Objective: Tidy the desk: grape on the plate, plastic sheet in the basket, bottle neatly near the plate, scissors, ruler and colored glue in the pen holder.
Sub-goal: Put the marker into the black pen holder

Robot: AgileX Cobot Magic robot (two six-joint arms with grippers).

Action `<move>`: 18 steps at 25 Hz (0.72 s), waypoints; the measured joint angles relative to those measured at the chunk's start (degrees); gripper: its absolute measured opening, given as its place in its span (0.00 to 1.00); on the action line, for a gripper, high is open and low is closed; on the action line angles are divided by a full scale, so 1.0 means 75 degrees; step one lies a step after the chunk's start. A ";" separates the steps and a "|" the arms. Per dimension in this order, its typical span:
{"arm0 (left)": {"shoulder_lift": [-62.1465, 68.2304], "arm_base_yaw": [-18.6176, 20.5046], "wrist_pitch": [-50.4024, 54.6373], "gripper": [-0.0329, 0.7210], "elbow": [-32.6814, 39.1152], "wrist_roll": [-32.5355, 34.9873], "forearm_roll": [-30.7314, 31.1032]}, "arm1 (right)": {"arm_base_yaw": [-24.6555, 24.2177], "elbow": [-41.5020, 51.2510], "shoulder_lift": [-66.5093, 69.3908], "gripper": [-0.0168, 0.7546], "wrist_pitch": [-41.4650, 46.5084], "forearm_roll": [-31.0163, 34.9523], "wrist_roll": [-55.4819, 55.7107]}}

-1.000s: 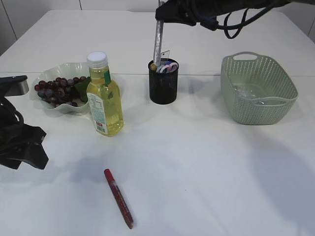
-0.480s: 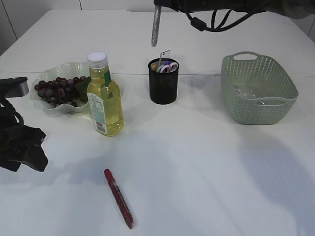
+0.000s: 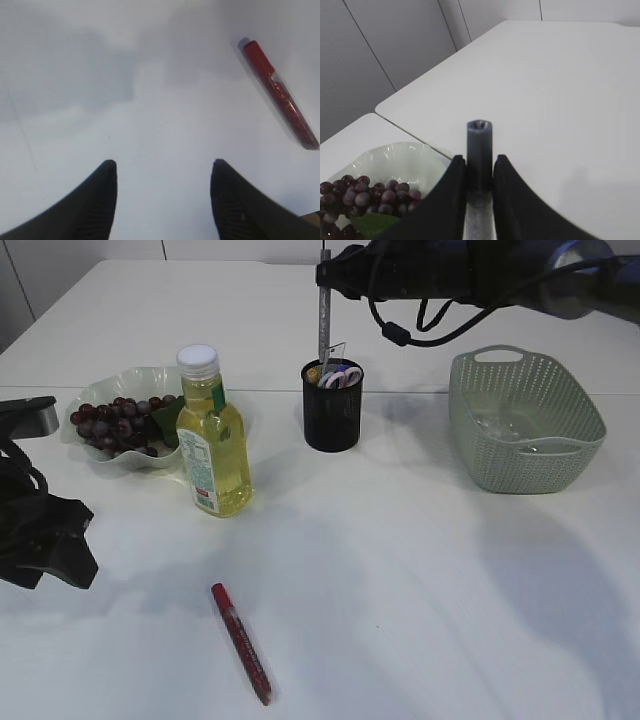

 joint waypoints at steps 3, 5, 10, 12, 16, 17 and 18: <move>0.0000 0.0000 0.0000 0.62 0.0000 0.0000 0.0000 | 0.0000 0.0000 0.0165 0.20 -0.0005 -0.0017 -0.0031; 0.0000 0.0000 0.0000 0.62 0.0000 0.0000 0.0000 | 0.0000 0.0000 0.0218 0.20 -0.0005 -0.0075 -0.0044; 0.0000 0.0000 0.0000 0.62 0.0000 0.0000 0.0000 | 0.0000 -0.0013 0.0218 0.29 0.0102 -0.0105 -0.0043; 0.0000 0.0000 0.0000 0.62 0.0000 0.0000 0.0000 | 0.0000 -0.0013 0.0218 0.40 0.0340 -0.0105 -0.0043; 0.0000 0.0000 0.0000 0.62 0.0000 0.0000 0.0000 | 0.0000 -0.0013 0.0218 0.50 0.0527 -0.0174 0.0050; 0.0000 0.0000 0.0000 0.62 0.0000 0.0000 0.0000 | 0.0000 -0.0013 0.0169 0.50 0.0527 -0.0283 0.0248; 0.0000 0.0000 0.0000 0.62 0.0000 0.0000 0.0000 | 0.0000 -0.0013 0.0125 0.50 0.0527 -0.0522 0.0552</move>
